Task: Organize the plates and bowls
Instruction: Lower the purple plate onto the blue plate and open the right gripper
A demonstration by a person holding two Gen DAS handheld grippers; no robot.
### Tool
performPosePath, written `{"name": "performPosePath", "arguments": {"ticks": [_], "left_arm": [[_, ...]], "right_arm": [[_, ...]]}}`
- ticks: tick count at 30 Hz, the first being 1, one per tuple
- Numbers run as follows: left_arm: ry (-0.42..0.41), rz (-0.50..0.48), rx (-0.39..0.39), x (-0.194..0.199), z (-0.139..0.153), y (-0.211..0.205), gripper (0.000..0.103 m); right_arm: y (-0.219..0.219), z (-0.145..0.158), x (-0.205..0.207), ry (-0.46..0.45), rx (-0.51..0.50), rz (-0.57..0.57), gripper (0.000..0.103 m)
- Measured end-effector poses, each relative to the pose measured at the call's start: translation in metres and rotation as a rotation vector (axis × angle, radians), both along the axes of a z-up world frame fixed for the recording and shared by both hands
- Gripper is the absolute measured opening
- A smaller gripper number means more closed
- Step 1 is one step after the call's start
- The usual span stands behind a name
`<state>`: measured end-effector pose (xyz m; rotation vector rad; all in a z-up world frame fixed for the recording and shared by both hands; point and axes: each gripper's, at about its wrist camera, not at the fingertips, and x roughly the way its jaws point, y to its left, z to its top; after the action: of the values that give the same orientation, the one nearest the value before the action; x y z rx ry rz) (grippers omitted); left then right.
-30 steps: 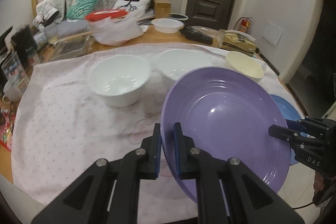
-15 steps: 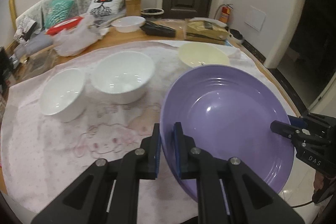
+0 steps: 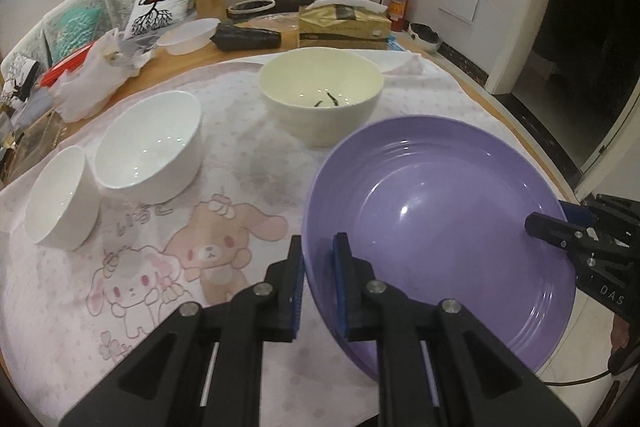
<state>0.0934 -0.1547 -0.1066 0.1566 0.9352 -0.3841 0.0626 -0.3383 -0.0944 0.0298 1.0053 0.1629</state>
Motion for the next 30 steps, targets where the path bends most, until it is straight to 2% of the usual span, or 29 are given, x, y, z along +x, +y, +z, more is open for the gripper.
{"name": "performPosePath", "arguments": {"ticks": [12,25,30], "left_arm": [[-0.008,-0.038,0.079,0.003,-0.01,-0.012,0.013],[0.003,-0.062,0.112,0.006,-0.016,-0.016,0.013],[-0.006,-0.069,0.128,0.007,-0.016,-0.017,0.013]], "right_arm": [[0.007,-0.004,-0.001,0.014,-0.086,0.008,0.018],[0.015,-0.009,0.001,0.052,-0.162,0.031,0.021],[0.024,-0.011,0.001,0.046,-0.243,0.064,0.024]]}}
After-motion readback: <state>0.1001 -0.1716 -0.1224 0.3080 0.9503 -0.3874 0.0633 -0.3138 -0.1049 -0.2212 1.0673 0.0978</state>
